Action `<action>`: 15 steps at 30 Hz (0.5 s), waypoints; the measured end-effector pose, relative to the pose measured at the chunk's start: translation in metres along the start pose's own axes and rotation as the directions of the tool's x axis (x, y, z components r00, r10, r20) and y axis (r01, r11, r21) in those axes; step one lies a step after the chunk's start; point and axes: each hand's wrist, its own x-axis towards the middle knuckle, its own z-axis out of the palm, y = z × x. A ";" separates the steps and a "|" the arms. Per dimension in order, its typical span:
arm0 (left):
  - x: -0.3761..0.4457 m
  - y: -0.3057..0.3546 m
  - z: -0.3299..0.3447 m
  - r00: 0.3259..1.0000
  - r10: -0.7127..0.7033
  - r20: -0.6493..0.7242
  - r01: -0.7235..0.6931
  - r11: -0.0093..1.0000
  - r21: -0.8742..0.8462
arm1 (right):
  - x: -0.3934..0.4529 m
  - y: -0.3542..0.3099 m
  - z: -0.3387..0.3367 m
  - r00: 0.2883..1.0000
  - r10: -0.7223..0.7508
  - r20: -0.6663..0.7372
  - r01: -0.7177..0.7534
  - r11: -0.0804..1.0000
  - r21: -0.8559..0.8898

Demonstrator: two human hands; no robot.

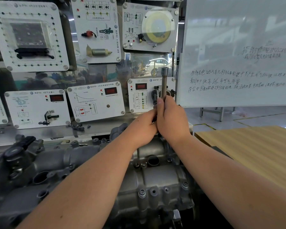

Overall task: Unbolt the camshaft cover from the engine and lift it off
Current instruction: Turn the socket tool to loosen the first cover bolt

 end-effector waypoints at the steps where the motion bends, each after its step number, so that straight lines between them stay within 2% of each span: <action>1: 0.000 0.000 0.000 1.000 -0.004 -0.003 0.004 1.000 0.006 | 0.000 0.000 0.000 1.000 -0.001 0.002 0.001 1.000 0.004; 9: 0.002 -0.002 0.001 0.999 -0.020 -0.050 0.020 1.000 0.012 | -0.001 -0.001 -0.001 1.000 -0.024 -0.019 0.025 0.999 0.040; 15: -0.001 0.001 0.000 1.000 0.002 0.006 -0.002 1.000 -0.021 | 0.001 0.002 0.002 1.000 0.003 -0.008 -0.003 1.000 0.019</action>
